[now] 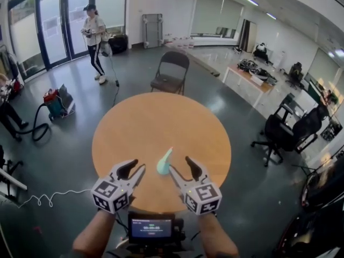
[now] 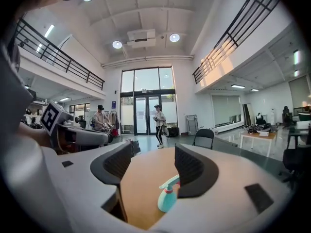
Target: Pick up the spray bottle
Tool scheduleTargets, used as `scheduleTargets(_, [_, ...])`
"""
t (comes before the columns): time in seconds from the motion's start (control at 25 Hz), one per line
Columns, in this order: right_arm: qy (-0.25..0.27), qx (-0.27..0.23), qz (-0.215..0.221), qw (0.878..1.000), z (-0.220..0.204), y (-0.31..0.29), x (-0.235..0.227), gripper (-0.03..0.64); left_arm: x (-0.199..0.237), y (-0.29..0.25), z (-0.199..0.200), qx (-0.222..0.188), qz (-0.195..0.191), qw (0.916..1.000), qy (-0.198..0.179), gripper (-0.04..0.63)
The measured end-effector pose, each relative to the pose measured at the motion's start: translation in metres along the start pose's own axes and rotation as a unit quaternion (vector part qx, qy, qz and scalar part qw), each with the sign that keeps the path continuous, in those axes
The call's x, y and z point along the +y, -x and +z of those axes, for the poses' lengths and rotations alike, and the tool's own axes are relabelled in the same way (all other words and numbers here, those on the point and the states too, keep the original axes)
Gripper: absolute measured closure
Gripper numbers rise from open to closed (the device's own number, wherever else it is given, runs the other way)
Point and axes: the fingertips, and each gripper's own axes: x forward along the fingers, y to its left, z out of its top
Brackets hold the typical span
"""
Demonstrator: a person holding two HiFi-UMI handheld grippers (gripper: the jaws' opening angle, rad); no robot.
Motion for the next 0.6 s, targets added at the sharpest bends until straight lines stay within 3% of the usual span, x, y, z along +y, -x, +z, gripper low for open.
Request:
scheduleTargets(0.16, [-0.005,0.016,0.023,1.000,-0.017,-0.019,-0.022,0.319,0.015,-0.023,-0.017,0.012,0.027,0.9995,0.015,0.459])
scheduleTargets(0.28, [-0.005,0.040,0.046,0.998,-0.043,-0.034,-0.029,0.264,0.027,-0.035,-0.038,0.028,0.043,0.9983,0.028,0.457])
scheduleTargets(0.6, [-0.018,0.080,0.057,0.995,-0.104,-0.066,-0.033,0.261,0.066,-0.057,-0.098,0.077,0.056,0.9945,0.045,0.419])
